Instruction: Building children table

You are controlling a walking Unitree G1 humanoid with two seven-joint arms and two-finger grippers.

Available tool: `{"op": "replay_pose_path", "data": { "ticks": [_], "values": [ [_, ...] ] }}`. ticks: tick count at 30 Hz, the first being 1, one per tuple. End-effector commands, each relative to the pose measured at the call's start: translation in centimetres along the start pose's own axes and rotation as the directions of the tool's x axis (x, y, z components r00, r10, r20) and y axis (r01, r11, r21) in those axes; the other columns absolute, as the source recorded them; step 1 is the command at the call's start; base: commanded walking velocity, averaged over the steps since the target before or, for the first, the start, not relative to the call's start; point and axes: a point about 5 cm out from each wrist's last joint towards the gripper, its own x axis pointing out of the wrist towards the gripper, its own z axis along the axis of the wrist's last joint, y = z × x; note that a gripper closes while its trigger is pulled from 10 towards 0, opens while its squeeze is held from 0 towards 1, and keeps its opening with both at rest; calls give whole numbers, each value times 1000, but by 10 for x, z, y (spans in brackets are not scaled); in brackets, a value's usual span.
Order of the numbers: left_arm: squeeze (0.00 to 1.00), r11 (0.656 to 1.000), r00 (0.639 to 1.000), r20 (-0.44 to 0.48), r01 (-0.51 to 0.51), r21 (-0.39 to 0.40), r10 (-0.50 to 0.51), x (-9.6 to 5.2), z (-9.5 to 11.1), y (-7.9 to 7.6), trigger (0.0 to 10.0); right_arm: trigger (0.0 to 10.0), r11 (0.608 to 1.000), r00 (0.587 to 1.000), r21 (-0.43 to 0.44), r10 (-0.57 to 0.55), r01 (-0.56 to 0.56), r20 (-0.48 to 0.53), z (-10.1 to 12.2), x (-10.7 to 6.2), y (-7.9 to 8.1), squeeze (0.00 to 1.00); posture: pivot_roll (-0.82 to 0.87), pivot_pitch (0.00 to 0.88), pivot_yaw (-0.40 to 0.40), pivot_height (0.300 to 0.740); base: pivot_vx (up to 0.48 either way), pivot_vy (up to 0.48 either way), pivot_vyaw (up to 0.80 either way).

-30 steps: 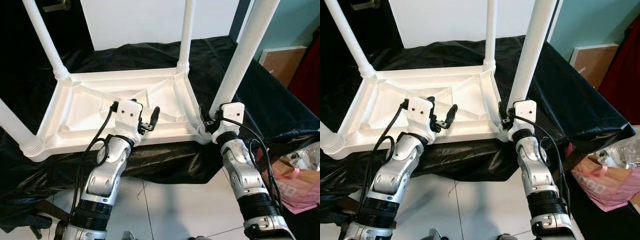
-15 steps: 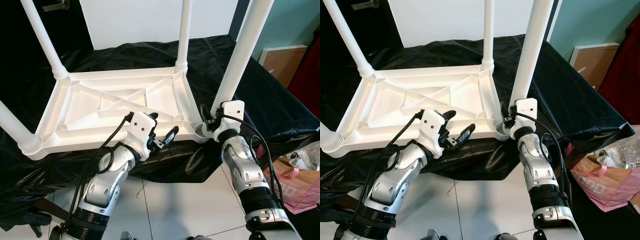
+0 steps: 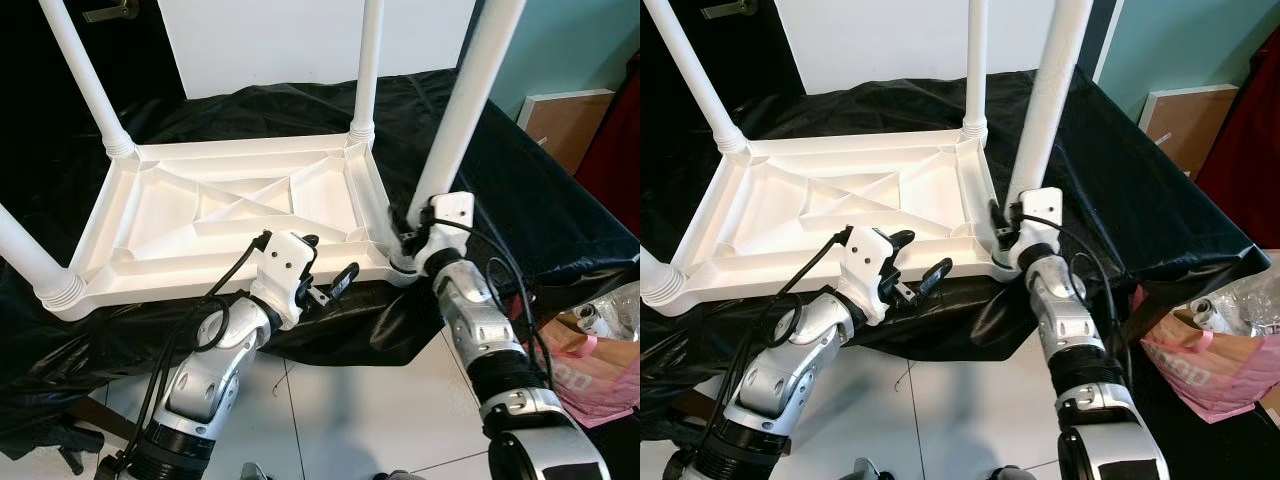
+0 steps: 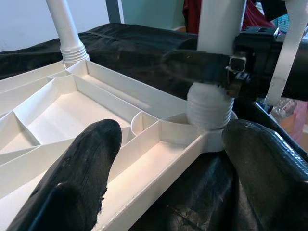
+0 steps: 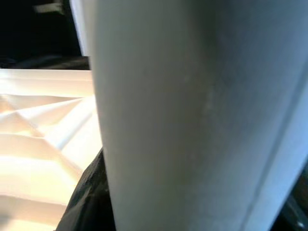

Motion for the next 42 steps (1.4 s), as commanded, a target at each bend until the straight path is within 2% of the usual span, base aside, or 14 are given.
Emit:
{"op": "replay_pose_path", "data": {
  "ticks": [1, 11, 16, 18, 26, 32, 33, 42],
  "values": [
    [0, 998, 998, -15, 54, -7, -55, -3, -2, -6, 10000, 10000, 1000, 999, 0, 23, -23, -34, -10, -4, 4, 0, 16, 90, -29, 740, 0, 0, 0],
    [0, 999, 999, -20, 44, -12, -44, -5, -2, -6, 10000, 10000, 1000, 998, 13, 10, -9, -65, -22, -13, 1, 0, 21, 91, -37, 740, 0, 0, 0],
    [0, 999, 998, -22, 50, -20, -50, -6, -2, -7, 10000, 10000, 998, 994, 51, -42, 47, -99, -32, -20, -7, 0, 18, 88, -34, 740, 0, 0, 0],
    [0, 996, 996, -22, 90, -21, -90, -6, -1, -14, 10000, 10000, 988, 989, 105, -98, 110, -112, -35, -22, -16, 0, 16, 88, -32, 740, 0, 0, 0],
    [0, 995, 994, -24, 102, -21, -102, -6, -1, -16, 10000, 10000, 983, 986, 122, -119, 134, -117, -37, -24, -22, 0, 16, 87, -31, 740, 0, 0, 0],
    [0, 994, 993, -25, 111, -23, -111, -5, -1, -17, 10000, 10000, 993, 990, 70, -83, 91, -114, -40, -24, -18, 0, 8, 91, -24, 740, 0, 0, 0],
    [0, 994, 994, -27, 109, -24, -110, -5, 0, -17, 10000, 10000, 1000, 997, -13, -2, 1, -79, -38, -26, -9, 0, 8, 92, -24, 740, 0, 0, 0],
    [0, 994, 994, -31, 104, -24, -105, -6, 0, -16, 10000, 10000, 992, 995, -100, 75, -82, -69, -45, -36, -3, 0, 11, 96, -24, 740, 0, 0, 0]
  ]
}}
